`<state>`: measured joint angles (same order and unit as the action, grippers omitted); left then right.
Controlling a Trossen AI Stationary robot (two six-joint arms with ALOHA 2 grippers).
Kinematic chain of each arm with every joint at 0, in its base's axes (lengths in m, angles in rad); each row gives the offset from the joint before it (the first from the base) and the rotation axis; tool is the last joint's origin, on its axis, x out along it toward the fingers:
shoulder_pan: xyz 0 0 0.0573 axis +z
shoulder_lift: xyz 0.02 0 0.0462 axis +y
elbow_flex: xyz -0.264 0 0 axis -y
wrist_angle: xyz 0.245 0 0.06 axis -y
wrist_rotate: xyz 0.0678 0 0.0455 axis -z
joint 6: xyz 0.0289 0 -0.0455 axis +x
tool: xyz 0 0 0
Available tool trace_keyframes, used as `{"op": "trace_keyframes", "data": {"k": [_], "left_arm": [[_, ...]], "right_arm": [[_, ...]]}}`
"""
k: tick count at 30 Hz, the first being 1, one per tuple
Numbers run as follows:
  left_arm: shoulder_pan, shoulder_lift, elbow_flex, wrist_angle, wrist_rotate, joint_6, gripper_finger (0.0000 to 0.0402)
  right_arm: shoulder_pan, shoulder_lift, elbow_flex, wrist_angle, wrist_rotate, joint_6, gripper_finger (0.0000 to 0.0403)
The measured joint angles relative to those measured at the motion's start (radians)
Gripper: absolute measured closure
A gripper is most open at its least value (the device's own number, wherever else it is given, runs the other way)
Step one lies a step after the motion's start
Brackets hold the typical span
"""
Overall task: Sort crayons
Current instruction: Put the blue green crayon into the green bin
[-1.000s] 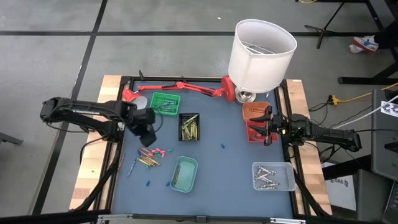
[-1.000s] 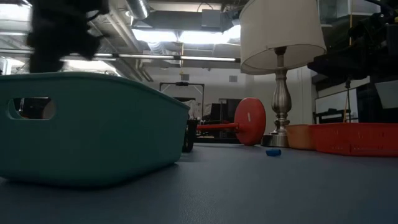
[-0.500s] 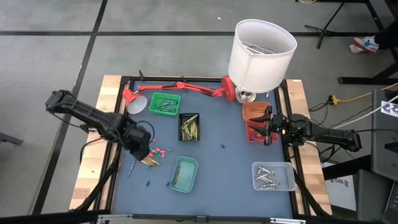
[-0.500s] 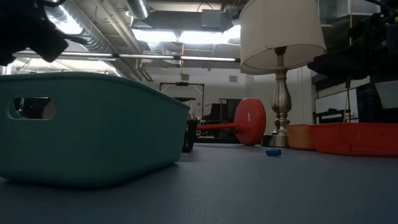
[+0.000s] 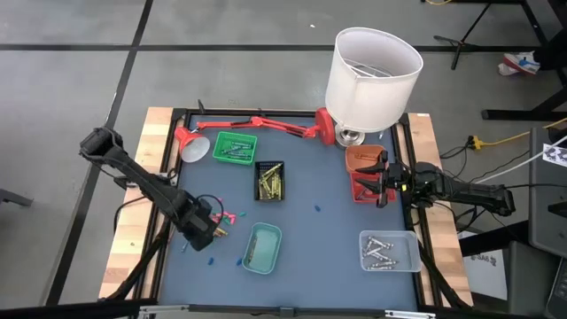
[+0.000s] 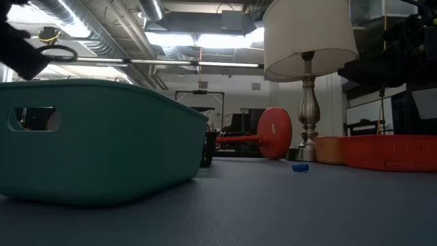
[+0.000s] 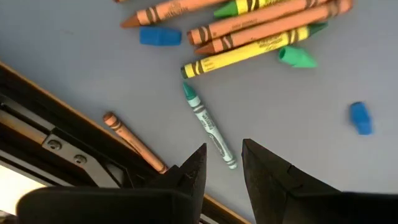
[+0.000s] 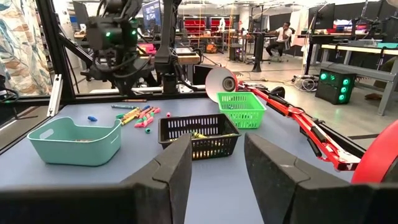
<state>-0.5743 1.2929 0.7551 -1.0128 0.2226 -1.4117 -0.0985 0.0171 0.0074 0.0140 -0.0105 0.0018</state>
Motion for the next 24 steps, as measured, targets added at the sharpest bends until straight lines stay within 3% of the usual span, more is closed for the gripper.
{"op": "trace_keyframes", "data": {"k": [11,24], "left_arm": [[-0.073,0.160,0.000,0.035,-0.003,0.024,0.0315],[-0.100,0.228,-0.024,0.091,-0.031,0.034,0.0315]], "right_arm": [[0.000,0.000,0.000,0.000,0.000,0.000,0.0255],[0.000,0.000,0.000,0.000,0.000,0.000,0.0255]]}}
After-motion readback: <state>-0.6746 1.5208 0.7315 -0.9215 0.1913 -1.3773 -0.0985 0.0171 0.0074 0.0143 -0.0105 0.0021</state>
